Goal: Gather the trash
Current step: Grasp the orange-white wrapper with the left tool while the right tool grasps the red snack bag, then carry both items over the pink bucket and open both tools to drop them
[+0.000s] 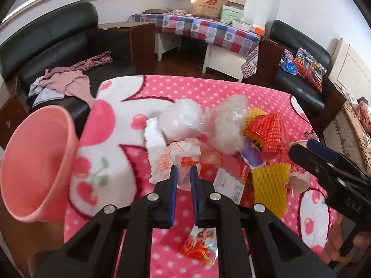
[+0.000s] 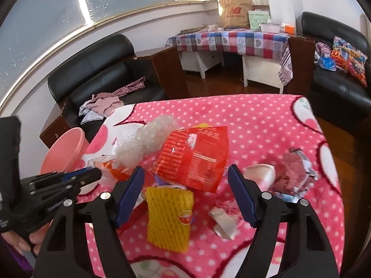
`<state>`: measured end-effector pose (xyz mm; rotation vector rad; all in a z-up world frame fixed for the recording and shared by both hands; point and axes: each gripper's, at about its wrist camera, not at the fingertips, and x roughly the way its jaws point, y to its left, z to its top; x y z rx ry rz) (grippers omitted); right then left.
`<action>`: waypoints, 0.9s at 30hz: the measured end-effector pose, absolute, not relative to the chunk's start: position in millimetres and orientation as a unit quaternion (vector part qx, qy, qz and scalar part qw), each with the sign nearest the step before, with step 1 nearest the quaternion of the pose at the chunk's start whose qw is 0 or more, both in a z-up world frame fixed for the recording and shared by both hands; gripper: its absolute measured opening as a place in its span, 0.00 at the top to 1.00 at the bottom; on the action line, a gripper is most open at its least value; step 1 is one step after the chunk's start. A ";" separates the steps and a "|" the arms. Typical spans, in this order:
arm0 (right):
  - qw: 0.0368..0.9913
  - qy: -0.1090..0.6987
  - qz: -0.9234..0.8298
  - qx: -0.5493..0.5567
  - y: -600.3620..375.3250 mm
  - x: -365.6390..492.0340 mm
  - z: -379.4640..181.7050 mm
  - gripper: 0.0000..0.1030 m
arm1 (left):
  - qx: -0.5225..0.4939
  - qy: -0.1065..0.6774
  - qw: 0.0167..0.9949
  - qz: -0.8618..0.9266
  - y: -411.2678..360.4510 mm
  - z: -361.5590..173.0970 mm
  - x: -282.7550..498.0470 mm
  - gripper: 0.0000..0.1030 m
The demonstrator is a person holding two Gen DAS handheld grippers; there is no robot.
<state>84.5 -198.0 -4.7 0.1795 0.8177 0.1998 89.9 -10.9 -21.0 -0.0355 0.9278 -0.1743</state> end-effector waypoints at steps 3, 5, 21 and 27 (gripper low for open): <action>0.904 0.407 0.096 0.086 -192.5 94.6 -9.5 0.29 | -0.021 0.449 0.890 -0.081 -3.6 -17.0 83.6 0.91; 0.901 0.415 0.094 0.085 -189.8 99.9 -13.3 0.34 | -0.020 0.445 0.892 -0.078 0.3 -13.4 79.9 0.91; 0.899 0.422 0.068 0.090 -204.0 86.3 2.6 0.87 | -0.047 0.422 0.902 -0.073 23.1 9.3 59.4 0.91; 0.916 0.383 0.076 0.094 -198.7 73.5 35.7 0.87 | -0.065 0.406 0.910 -0.058 45.0 21.7 49.5 0.91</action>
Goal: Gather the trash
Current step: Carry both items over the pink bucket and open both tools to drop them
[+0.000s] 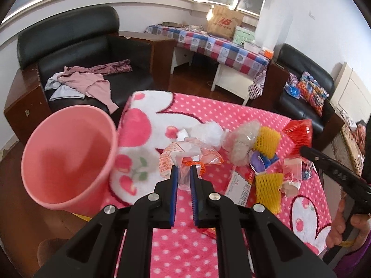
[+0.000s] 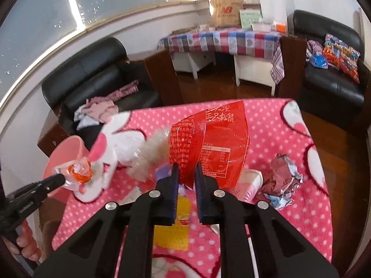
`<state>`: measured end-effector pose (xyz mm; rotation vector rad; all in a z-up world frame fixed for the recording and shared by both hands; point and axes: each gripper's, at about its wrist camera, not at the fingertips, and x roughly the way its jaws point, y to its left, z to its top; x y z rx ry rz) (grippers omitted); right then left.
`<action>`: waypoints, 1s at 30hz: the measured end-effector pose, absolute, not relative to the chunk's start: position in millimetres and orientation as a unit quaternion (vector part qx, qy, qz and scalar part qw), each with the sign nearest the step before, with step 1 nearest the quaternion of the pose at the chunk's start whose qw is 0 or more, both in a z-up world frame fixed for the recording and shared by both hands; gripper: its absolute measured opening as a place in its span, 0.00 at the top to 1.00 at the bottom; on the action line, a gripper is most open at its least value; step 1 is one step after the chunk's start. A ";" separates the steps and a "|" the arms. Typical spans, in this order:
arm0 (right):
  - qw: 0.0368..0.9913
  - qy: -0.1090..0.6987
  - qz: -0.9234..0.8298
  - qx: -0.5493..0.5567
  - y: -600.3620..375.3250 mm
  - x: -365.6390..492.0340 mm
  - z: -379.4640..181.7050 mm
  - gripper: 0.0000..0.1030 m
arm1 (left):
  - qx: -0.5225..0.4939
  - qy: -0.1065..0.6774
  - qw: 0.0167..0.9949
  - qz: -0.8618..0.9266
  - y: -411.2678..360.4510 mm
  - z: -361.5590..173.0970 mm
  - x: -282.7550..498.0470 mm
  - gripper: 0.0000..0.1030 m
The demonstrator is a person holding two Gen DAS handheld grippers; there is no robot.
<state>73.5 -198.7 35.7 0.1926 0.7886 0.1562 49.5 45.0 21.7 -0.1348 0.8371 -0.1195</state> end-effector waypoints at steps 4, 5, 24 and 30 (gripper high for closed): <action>0.919 0.371 0.108 0.083 -176.4 72.7 52.3 0.87 | -0.079 0.391 0.916 -0.039 68.4 31.0 41.5 0.91; 0.918 0.368 0.122 0.078 -164.7 73.9 56.2 0.87 | -0.083 0.388 0.918 -0.031 76.4 33.4 38.9 0.91; 0.864 0.397 0.310 -0.010 48.0 107.6 58.9 0.87 | -0.120 0.361 0.921 0.088 211.9 38.5 22.2 0.91; 0.841 0.426 0.332 -0.019 92.7 121.9 47.4 0.87 | -0.115 0.372 0.916 0.098 239.6 25.3 31.6 0.91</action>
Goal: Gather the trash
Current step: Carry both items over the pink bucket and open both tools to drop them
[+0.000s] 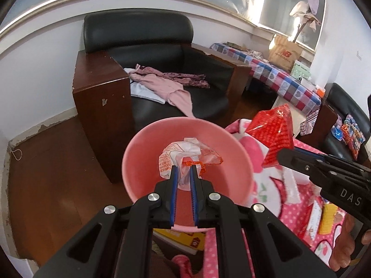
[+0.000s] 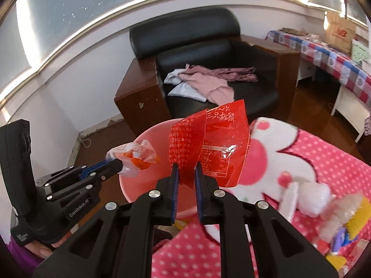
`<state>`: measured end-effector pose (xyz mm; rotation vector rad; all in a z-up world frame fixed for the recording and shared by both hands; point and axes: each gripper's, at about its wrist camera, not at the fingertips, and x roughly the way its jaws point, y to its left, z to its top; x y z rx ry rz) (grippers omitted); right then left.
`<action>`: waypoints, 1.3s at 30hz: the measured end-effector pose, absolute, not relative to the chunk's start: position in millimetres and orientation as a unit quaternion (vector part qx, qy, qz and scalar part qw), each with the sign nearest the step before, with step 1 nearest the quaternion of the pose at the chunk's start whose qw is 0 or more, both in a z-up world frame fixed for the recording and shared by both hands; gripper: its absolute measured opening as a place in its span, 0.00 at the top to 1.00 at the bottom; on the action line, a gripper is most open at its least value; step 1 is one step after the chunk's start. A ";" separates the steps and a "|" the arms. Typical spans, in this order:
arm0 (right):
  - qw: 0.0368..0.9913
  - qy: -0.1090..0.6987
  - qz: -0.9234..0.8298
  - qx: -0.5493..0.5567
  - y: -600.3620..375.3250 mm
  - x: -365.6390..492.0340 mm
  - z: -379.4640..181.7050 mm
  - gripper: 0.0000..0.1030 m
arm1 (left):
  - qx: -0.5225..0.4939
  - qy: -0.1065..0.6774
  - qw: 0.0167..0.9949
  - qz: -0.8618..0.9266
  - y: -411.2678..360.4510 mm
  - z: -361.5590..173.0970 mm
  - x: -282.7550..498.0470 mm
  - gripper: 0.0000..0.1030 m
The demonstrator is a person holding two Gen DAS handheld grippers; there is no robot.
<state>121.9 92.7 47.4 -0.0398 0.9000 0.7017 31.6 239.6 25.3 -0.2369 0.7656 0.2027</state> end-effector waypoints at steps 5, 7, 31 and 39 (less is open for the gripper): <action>0.826 0.450 0.339 -0.022 116.0 134.6 32.0 0.87 | -0.119 0.388 0.908 0.104 255.2 11.2 39.4 0.91; 0.819 0.463 0.338 -0.022 123.7 140.4 24.4 0.87 | -0.118 0.395 0.905 0.104 257.8 4.7 43.3 0.91; 0.769 0.553 0.316 -0.061 156.7 148.7 -30.8 0.79 | -0.121 0.480 0.865 0.085 251.2 -52.2 65.9 0.85; 0.773 0.547 0.317 -0.055 153.2 147.6 -25.2 0.69 | -0.125 0.470 0.869 0.093 254.0 -43.4 60.6 0.70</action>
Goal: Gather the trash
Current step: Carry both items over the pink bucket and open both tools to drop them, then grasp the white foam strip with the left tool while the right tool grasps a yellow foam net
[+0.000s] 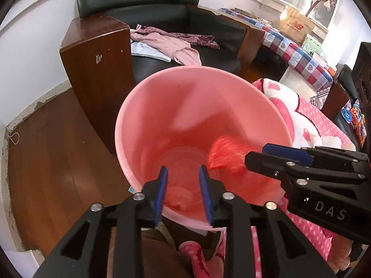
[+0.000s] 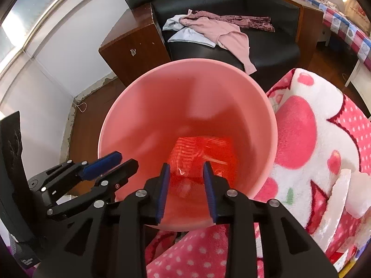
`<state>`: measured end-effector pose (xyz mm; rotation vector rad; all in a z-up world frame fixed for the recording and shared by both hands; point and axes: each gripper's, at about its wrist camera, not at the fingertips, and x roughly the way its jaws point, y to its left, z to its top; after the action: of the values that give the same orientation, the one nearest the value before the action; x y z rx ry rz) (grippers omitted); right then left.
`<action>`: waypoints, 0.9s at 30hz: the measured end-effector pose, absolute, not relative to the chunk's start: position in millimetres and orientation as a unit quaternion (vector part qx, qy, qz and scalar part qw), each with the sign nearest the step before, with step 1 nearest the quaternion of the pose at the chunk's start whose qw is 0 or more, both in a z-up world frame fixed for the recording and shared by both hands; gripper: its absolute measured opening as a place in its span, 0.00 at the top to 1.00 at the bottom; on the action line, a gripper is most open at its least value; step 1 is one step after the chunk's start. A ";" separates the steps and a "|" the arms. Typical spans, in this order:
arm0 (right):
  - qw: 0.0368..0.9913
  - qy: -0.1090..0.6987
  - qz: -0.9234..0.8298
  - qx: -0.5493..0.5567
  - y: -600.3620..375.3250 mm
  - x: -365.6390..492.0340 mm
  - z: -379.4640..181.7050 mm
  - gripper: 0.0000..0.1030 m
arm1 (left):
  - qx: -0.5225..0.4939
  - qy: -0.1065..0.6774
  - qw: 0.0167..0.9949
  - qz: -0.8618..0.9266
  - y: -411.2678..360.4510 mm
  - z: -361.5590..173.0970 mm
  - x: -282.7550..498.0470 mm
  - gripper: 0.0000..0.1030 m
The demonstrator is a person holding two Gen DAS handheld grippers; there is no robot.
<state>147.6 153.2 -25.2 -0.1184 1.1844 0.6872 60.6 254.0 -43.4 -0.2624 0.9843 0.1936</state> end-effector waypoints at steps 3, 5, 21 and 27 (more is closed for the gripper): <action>0.776 0.541 0.320 -0.047 148.4 145.3 -20.5 0.64 | -0.130 0.463 0.872 0.091 253.8 -36.9 57.1 0.70; 0.779 0.535 0.324 -0.043 144.7 143.0 -16.0 0.63 | -0.132 0.459 0.874 0.090 252.7 -32.6 54.1 0.70; 0.833 0.468 0.294 -0.008 73.0 107.8 22.2 0.63 | -0.139 0.413 0.899 0.049 209.4 9.2 27.3 0.64; 0.848 0.459 0.264 0.001 28.7 94.5 27.6 0.63 | -0.128 0.412 0.902 0.021 176.9 16.1 23.7 0.64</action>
<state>94.5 28.7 27.6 0.0016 0.9684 0.5561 23.7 176.9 16.1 -0.2649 0.8516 0.0438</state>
